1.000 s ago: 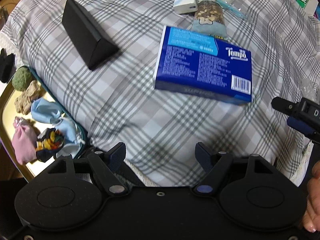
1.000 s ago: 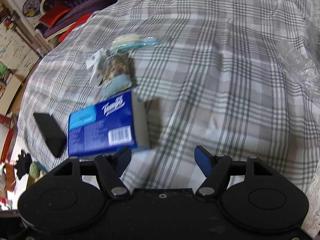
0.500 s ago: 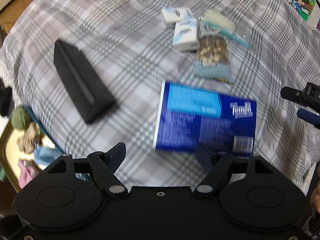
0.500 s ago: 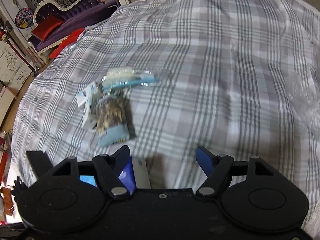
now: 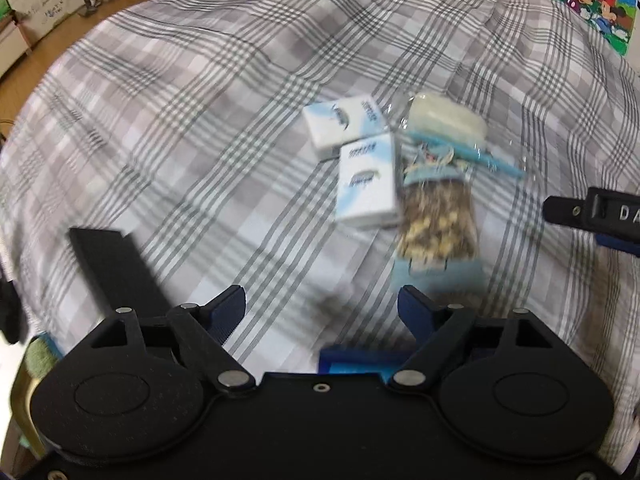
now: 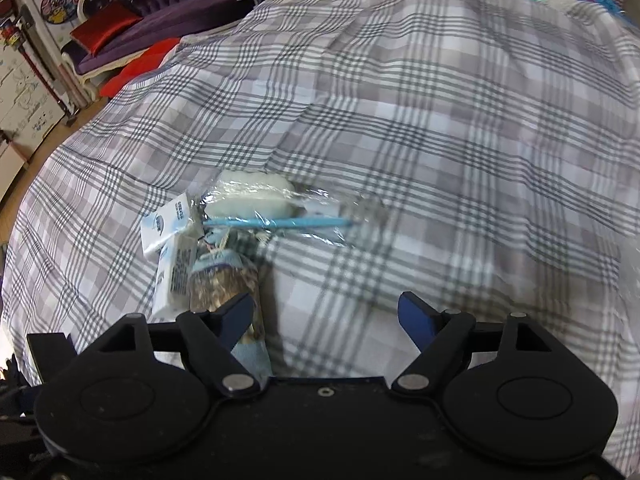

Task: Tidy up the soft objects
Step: 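Grasp a white tissue pack with the left tool while the right tool grasps the clear sponge bag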

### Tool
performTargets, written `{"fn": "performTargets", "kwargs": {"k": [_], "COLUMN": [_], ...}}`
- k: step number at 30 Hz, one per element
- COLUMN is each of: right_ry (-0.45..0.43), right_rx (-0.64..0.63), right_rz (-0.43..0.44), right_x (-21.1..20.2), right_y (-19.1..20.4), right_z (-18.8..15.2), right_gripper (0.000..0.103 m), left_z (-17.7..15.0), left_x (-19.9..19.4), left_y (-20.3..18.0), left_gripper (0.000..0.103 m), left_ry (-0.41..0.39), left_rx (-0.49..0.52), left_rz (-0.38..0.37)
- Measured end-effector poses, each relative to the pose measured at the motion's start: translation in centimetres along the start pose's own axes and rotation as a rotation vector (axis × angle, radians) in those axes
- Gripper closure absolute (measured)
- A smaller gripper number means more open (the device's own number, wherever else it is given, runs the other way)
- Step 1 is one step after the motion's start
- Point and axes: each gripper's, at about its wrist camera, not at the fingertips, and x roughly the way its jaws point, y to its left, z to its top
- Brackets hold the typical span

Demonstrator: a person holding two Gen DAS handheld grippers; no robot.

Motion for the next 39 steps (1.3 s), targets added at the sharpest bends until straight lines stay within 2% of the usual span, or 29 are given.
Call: {"fn": "performTargets", "kwargs": {"k": [6, 8, 13, 21, 24, 28, 32, 34, 36, 37, 39], "right_ry": [-0.009, -0.016, -0.025, -0.008, -0.001, 0.016, 0.032, 0.031, 0.03, 0.028, 0.039], "right_rx": [-0.036, -0.063, -0.103, -0.152, -0.152, -0.163, -0.173, -0.18, -0.189, -0.195, -0.212], "right_rz": [-0.001, -0.003, 0.002, 0.039, 0.035, 0.019, 0.002, -0.016, -0.039, -0.046, -0.045], "right_x": [2.2, 2.9, 4.5, 7.9, 9.5, 11.4, 13.0, 13.8, 14.5, 14.7, 14.9], "right_y": [0.9, 1.5, 2.6, 4.0, 4.7, 5.9, 7.1, 7.5, 7.9, 8.0, 8.1], "right_z": [2.6, 3.5, 5.5, 7.4, 8.0, 8.6, 8.7, 8.7, 8.6, 8.4, 8.0], "right_gripper": [0.021, 0.017, 0.013, 0.006, 0.006, 0.004, 0.002, 0.001, 0.002, 0.003, 0.012], "left_z": [3.1, 4.2, 5.9, 6.4, 6.4, 6.1, 6.4, 6.6, 6.6, 6.5, 6.4], "left_x": [2.1, 2.9, 5.6, 8.8, 9.9, 10.1, 10.2, 10.2, 10.0, 9.8, 9.8], "left_y": [-1.1, -1.3, -1.6, -0.8, -0.9, -2.0, -1.9, -1.9, -2.2, -2.2, -2.1], "left_gripper": [0.023, 0.023, 0.021, 0.021, 0.021, 0.021, 0.029, 0.038, 0.053, 0.053, 0.053], "left_ry": [-0.029, -0.034, 0.009, 0.04, 0.057, 0.031, 0.025, 0.022, 0.016, 0.017, 0.03], "left_rx": [-0.002, -0.009, -0.032, -0.125, -0.122, -0.059, -0.047, -0.039, -0.019, -0.01, 0.0], "left_rz": [0.008, 0.004, -0.019, -0.075, -0.069, -0.021, -0.032, -0.036, -0.036, -0.037, -0.047]}}
